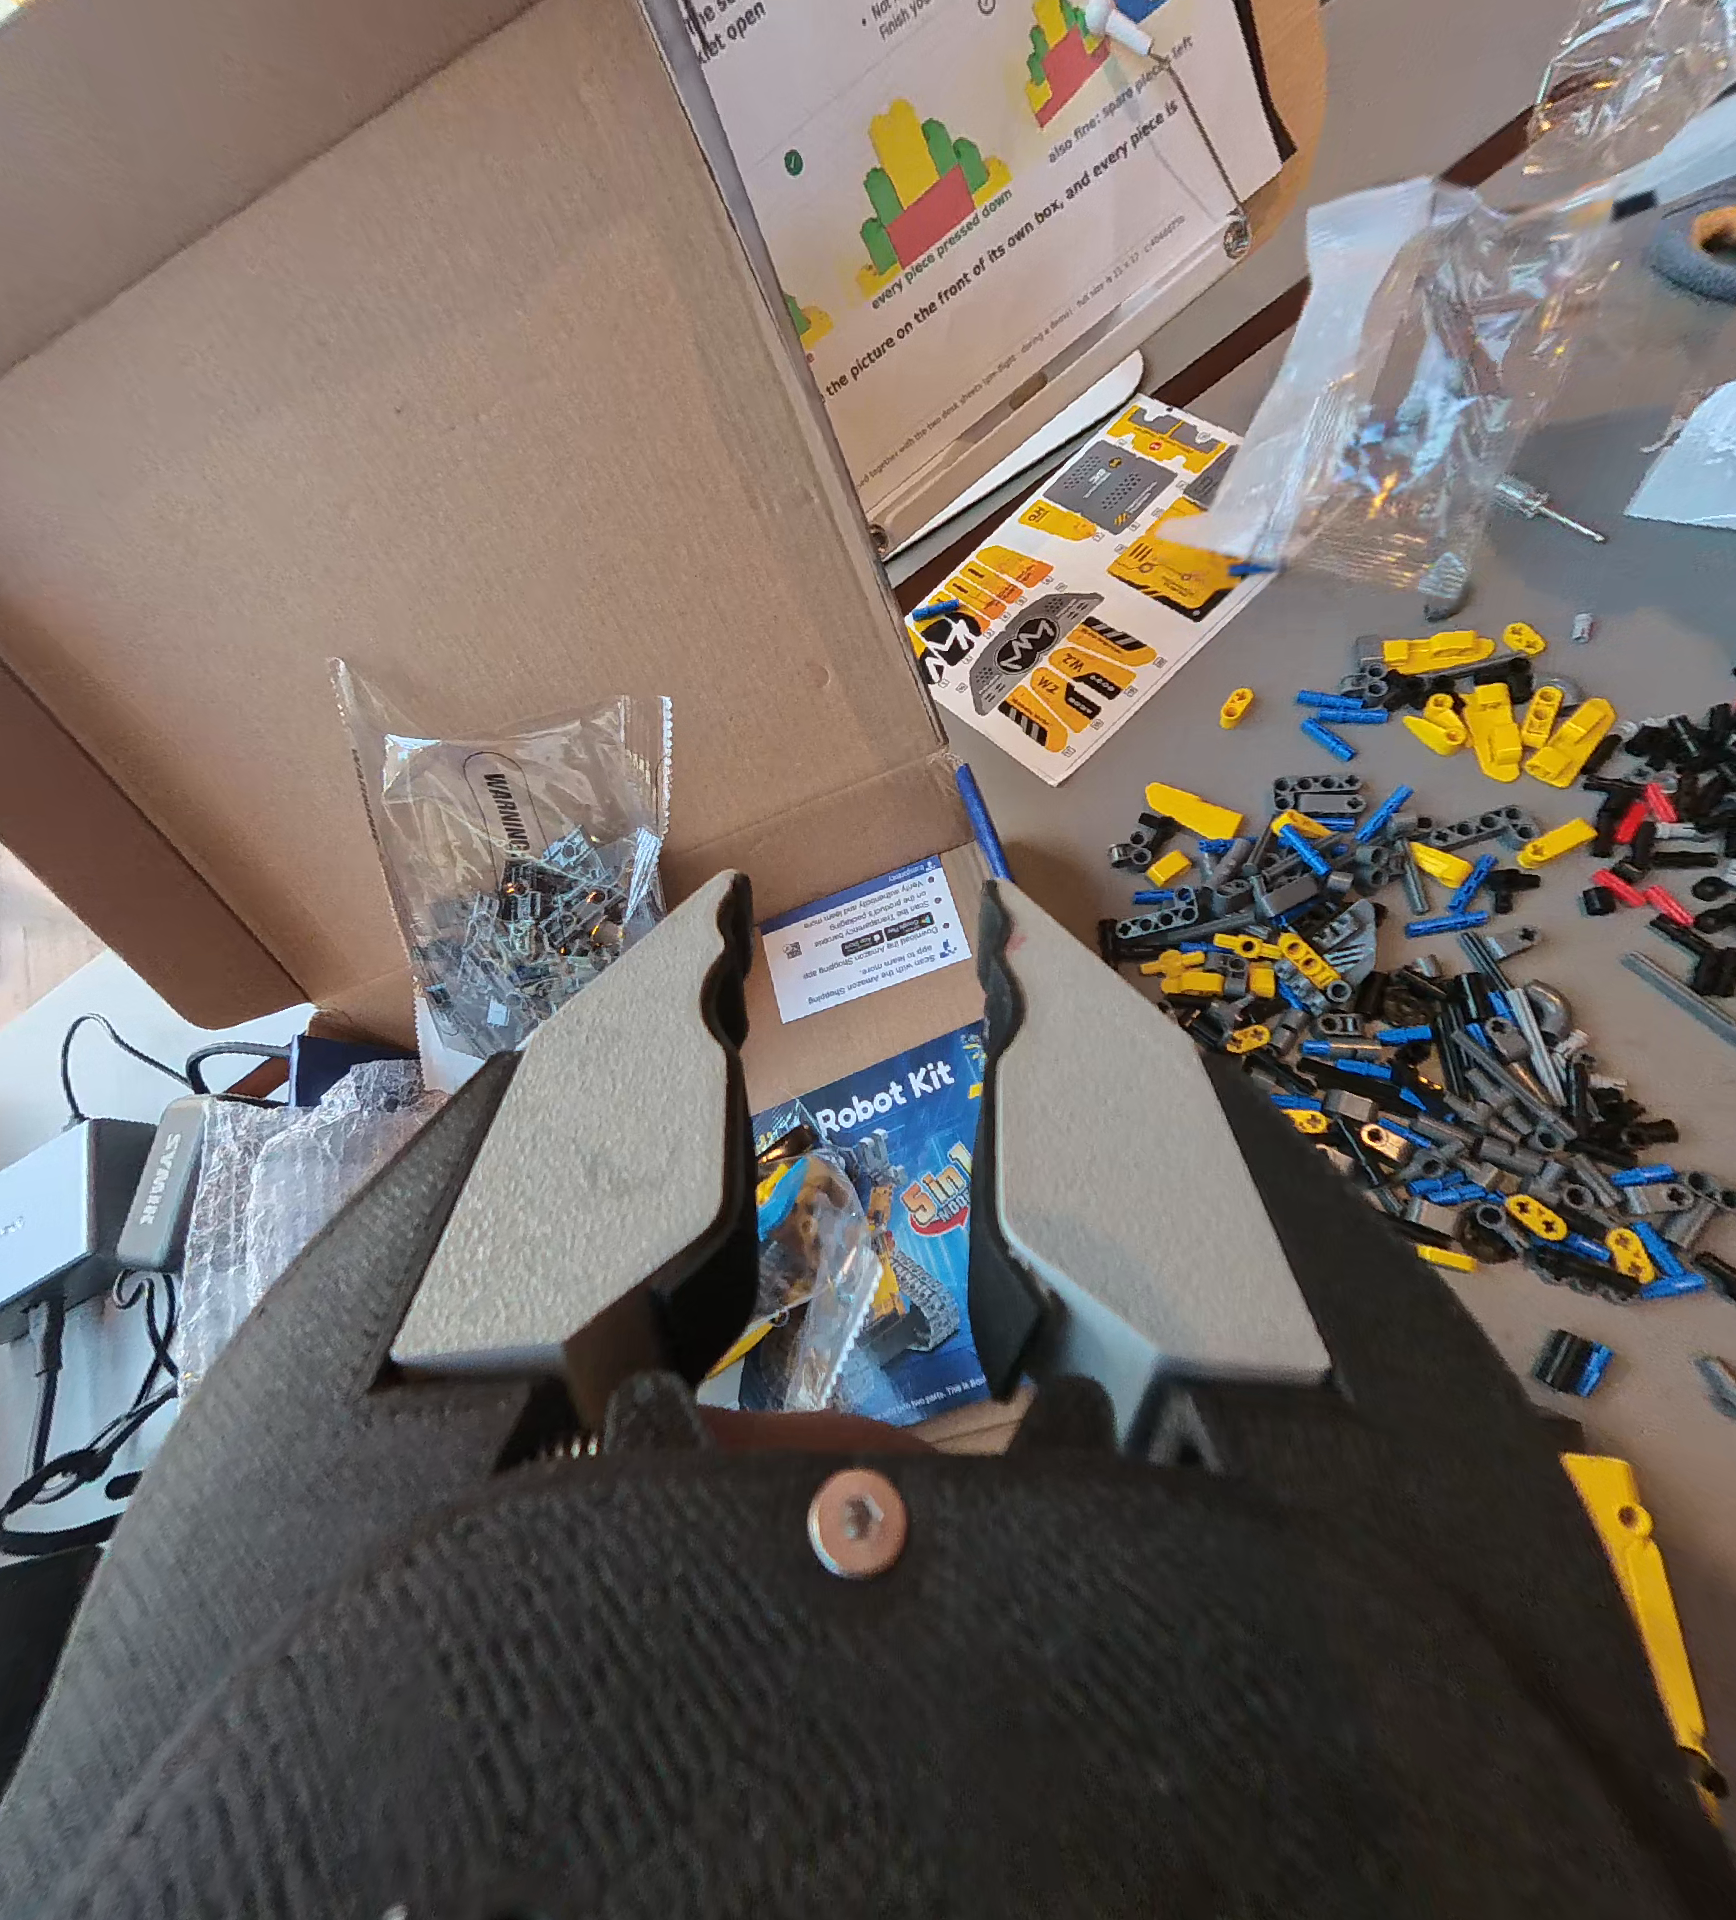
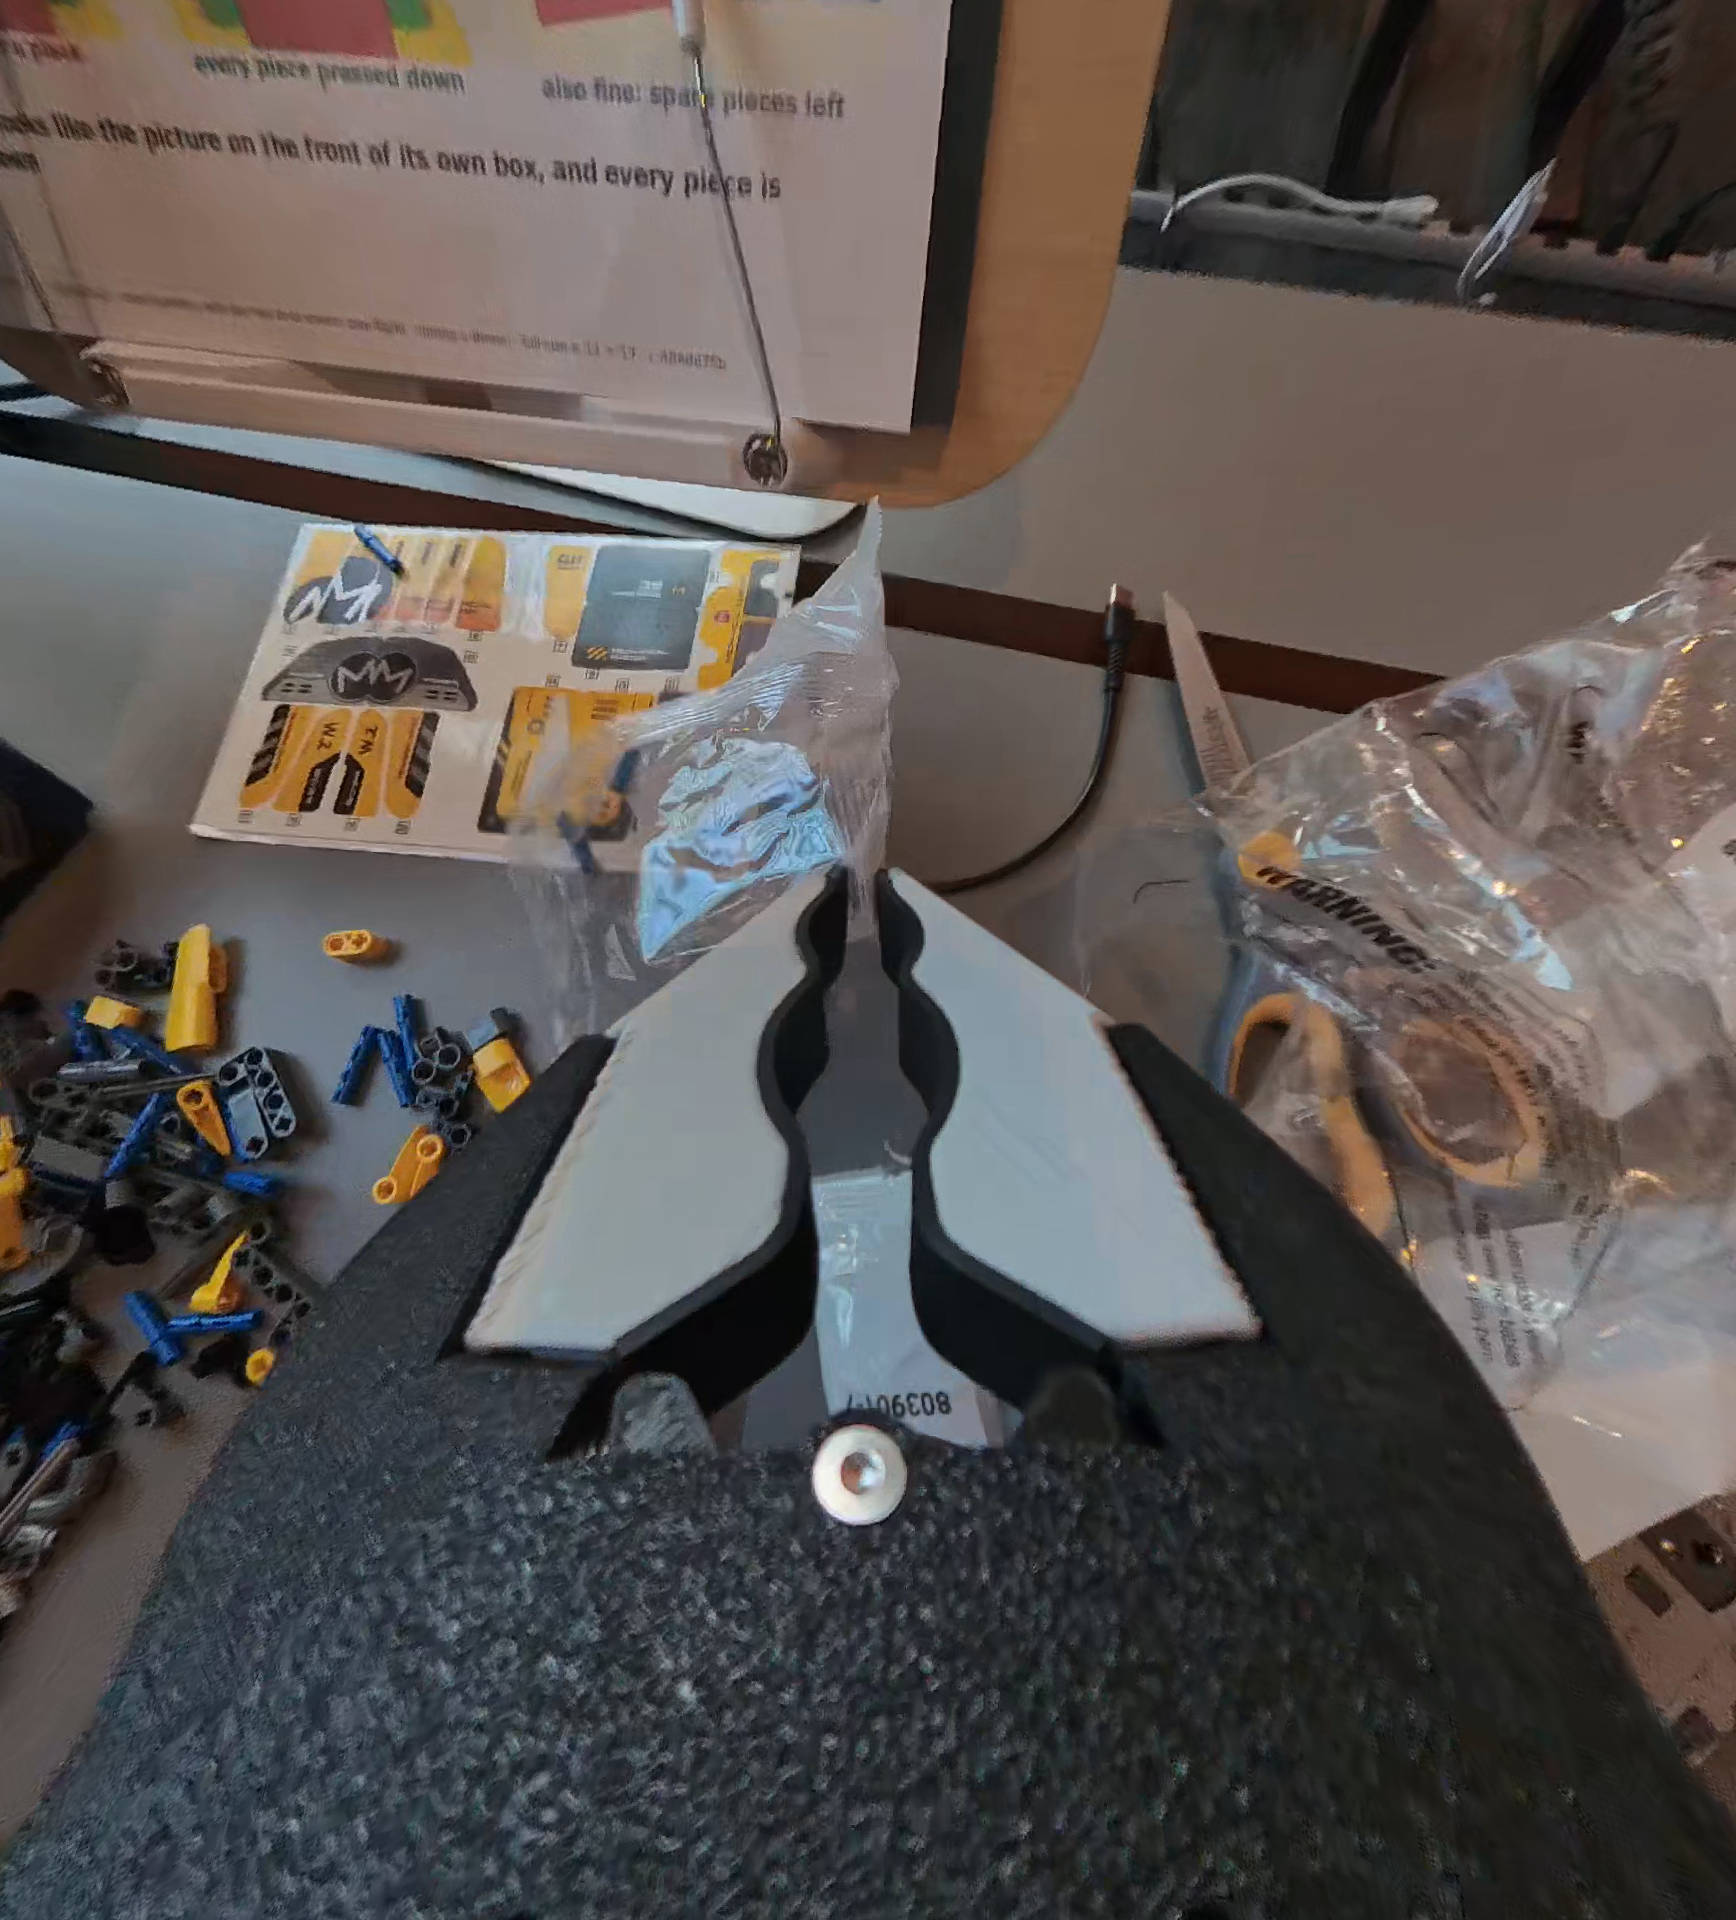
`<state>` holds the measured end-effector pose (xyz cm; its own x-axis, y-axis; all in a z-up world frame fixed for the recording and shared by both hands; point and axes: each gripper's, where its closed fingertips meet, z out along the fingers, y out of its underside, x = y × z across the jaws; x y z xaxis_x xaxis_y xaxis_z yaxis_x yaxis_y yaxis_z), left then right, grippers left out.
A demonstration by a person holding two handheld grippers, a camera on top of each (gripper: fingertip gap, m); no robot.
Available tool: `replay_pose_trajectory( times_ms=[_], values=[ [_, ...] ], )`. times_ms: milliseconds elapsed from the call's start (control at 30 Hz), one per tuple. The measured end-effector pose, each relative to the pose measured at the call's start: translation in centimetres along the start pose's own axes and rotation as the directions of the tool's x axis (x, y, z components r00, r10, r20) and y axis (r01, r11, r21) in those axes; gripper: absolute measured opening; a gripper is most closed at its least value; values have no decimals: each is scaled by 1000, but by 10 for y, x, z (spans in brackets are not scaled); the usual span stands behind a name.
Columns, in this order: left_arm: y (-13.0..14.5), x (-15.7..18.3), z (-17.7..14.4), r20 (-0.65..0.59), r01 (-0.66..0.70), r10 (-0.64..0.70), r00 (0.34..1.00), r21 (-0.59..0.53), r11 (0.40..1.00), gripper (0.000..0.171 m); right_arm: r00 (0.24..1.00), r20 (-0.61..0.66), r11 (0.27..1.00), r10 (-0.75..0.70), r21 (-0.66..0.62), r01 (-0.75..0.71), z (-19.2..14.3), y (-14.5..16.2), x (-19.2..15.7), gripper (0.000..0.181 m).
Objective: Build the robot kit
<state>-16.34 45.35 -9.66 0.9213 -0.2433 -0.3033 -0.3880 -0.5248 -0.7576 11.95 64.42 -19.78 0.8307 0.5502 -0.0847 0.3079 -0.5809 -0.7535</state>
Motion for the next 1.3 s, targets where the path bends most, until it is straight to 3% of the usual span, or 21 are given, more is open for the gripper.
replay_pose_trajectory(
  times_ms=[167, 300, 433, 500, 633, 833, 1033, 1300],
  values=[
    [0, -2, -1, -3, 6, -6, 1000, 3, 1000, 41, 996, 48, 994, 82, 67, -85, -11, -10, 7, 3],
    [-1, -1, -2, -6, 7, -7, 1000, 10, 1000, 40, 986, 35, 985, 165, 48, -167, -18, -2, 32, 17],
    [1, 1, 0, -5, -2, 2, 1000, -3, 1000, 41, 979, -187, 977, 81, 211, -41, -44, -30, 52, 9],
    [1, 1, 1, -4, -1, 1, 1000, -3, 1000, 41, 989, -146, 963, 10, 267, 30, -49, -45, 29, 11],
    [0, 2, 1, -9, 1, -1, 1000, -2, 1000, 41, 975, 165, 977, -152, 175, 123, -8, -33, -68, 29],
    [0, 1, 1, -17, 3, -3, 1000, 3, 1000, 41, 896, 290, 941, -337, 69, 331, 93, -14, -154, 25],
    [-6, 1, -3, -38, 19, -18, 999, 30, 999, 41, 820, 294, 866, -491, 59, 497, 142, -30, -175, 25],
    [-15, 4, -6, -72, 20, -15, 997, 61, 998, 40, 802, 282, 838, -527, 15, 545, 172, -32, -180, 14]
  ],
)
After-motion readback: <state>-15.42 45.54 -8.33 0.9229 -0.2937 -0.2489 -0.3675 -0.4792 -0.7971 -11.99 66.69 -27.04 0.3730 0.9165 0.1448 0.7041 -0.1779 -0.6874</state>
